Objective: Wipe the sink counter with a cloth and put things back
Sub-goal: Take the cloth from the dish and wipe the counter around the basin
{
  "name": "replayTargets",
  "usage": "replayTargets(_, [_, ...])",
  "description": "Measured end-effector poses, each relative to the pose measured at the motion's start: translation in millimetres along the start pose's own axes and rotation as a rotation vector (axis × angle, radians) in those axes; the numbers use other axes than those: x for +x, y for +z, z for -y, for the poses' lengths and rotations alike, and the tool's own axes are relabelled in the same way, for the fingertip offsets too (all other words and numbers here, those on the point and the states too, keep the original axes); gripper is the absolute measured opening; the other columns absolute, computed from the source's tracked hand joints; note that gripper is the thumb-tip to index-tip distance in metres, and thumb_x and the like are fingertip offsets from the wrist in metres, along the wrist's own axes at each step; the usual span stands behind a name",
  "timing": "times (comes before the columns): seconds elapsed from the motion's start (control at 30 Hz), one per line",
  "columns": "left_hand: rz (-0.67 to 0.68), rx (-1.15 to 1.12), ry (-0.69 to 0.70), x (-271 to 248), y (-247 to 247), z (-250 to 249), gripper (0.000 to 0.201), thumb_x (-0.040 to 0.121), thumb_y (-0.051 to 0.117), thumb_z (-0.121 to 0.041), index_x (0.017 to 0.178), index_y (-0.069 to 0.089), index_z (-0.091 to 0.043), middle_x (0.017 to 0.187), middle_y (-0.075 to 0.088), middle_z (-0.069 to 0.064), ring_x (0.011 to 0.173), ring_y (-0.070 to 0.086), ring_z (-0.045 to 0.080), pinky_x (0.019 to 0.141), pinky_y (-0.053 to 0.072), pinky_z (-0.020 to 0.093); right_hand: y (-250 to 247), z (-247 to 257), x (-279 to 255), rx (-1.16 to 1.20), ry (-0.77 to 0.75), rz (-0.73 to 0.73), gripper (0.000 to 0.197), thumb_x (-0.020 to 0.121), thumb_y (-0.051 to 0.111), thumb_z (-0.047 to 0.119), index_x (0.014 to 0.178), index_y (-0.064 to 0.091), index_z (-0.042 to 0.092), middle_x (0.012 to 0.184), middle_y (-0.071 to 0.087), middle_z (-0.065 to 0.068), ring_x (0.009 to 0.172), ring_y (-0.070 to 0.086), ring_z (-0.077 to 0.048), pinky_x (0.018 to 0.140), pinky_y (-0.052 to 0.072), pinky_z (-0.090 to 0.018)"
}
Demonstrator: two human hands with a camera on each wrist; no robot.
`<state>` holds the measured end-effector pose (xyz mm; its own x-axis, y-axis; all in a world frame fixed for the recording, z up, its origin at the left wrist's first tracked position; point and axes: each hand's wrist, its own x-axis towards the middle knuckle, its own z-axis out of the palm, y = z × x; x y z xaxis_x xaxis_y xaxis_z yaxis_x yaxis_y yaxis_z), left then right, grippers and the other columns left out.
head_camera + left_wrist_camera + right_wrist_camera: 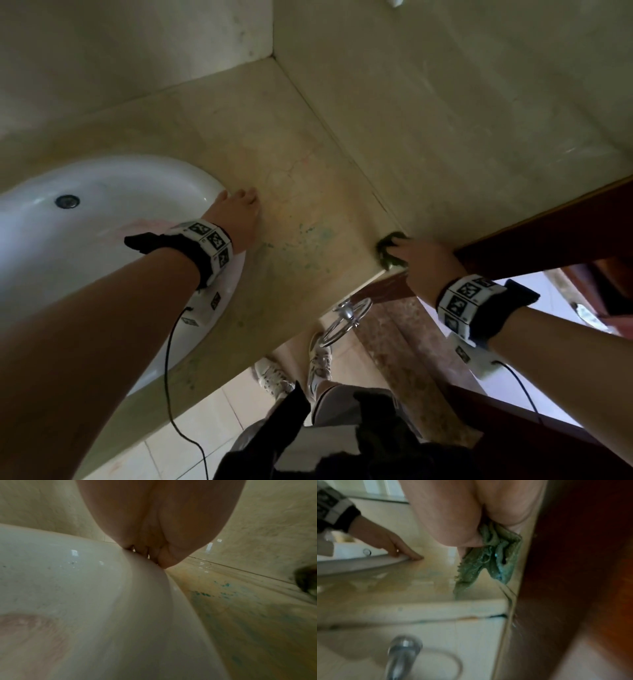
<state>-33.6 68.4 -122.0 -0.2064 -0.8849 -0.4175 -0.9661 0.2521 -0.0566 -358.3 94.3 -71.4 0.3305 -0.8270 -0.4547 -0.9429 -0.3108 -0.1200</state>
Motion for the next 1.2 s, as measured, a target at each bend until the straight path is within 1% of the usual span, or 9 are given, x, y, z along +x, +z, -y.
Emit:
replayTargets(0.13, [-0.013,-0.018,0.003,-2,0,1,0.048,0.092,0.043,-0.014,0.138,0.037,-0.003,0.154,0.021,0.012,0.133,0.031,0.026,0.104,0.028,0.042,-17,19,32,0.137,0.069,-0.21,0.065,0.082,0.049,-0.009,0.142,0.044,0.014,0.153,0.035,-0.002,0.137,0.037,-0.024,0.113,0.024,-0.027])
replayTargets(0.33, [-0.025,-0.025,0.01,-3,0,-1,0.049,0.09,0.044,-0.013,0.138,0.037,-0.004,0.153,0.021,0.012,0.134,0.031,0.027,0.106,0.025,0.042,13,25,57,0.043,0.158,-0.038,0.07,0.09,0.045,-0.001,0.152,0.016,0.012,0.16,0.013,-0.004,0.144,0.02,-0.025,0.117,0.021,-0.032])
replayTargets(0.5, [-0.012,-0.059,0.042,-6,-4,4,0.052,0.089,0.042,-0.009,0.14,0.032,-0.001,0.154,0.02,0.013,0.136,0.029,0.027,0.108,0.025,0.042,34,41,78,0.053,0.158,-0.058,0.065,0.095,0.036,0.004,0.153,0.007,0.01,0.161,-0.002,-0.008,0.148,-0.005,-0.031,0.12,0.009,-0.042])
replayTargets(0.73, [0.039,-0.08,0.038,-7,-8,4,0.053,0.09,0.04,-0.007,0.142,0.032,-0.004,0.155,0.017,0.012,0.138,0.026,0.026,0.111,0.021,0.042,33,89,97,0.028,-0.196,0.018,0.079,0.089,0.048,0.006,0.154,0.003,0.017,0.161,-0.01,-0.003,0.147,-0.013,-0.027,0.119,-0.002,-0.041])
replayTargets(0.87, [0.042,-0.073,0.03,-10,-12,0,0.05,0.092,0.037,-0.017,0.141,0.033,-0.003,0.154,0.019,0.013,0.135,0.03,0.027,0.108,0.024,0.042,54,119,90,-0.092,-0.435,0.084,0.064,0.099,0.038,0.015,0.153,0.004,0.014,0.161,-0.008,-0.007,0.147,-0.011,-0.031,0.119,-0.003,-0.04])
replayTargets(0.97, [0.066,-0.093,0.016,-14,-15,-2,0.052,0.093,0.039,-0.014,0.143,0.03,-0.003,0.156,0.016,0.013,0.138,0.027,0.025,0.11,0.021,0.042,49,103,100,-0.163,-0.522,0.008,0.069,0.093,0.049,0.014,0.151,0.013,0.005,0.159,0.005,-0.017,0.146,0.005,-0.039,0.118,0.009,-0.045])
replayTargets(1.03, [0.083,-0.167,0.001,-19,-14,-2,0.056,0.091,0.041,-0.007,0.145,0.026,-0.003,0.157,0.012,0.012,0.141,0.023,0.025,0.115,0.017,0.041,36,80,112,-0.092,-0.34,-0.061,0.076,0.086,0.053,0.008,0.151,0.013,0.004,0.159,0.006,-0.019,0.146,0.006,-0.04,0.118,0.012,-0.046])
replayTargets(1.1, [0.081,-0.205,-0.007,-24,-13,-4,0.059,0.091,0.04,-0.003,0.147,0.021,-0.002,0.158,0.009,0.011,0.143,0.017,0.025,0.116,0.014,0.04,22,66,118,-0.038,-0.145,0.008,0.076,0.089,0.045,0.002,0.153,0.003,0.011,0.161,-0.007,-0.008,0.148,-0.007,-0.032,0.12,0.006,-0.04])
replayTargets(1.2, [0.075,-0.218,-0.015,-28,-10,-4,0.061,0.092,0.038,-0.003,0.148,0.017,-0.002,0.158,0.008,0.011,0.144,0.014,0.025,0.116,0.015,0.041,18,76,123,-0.007,-0.133,-0.009,0.079,0.088,0.045,-0.001,0.153,0.002,0.012,0.161,-0.009,-0.005,0.147,-0.01,-0.03,0.12,0.004,-0.041])
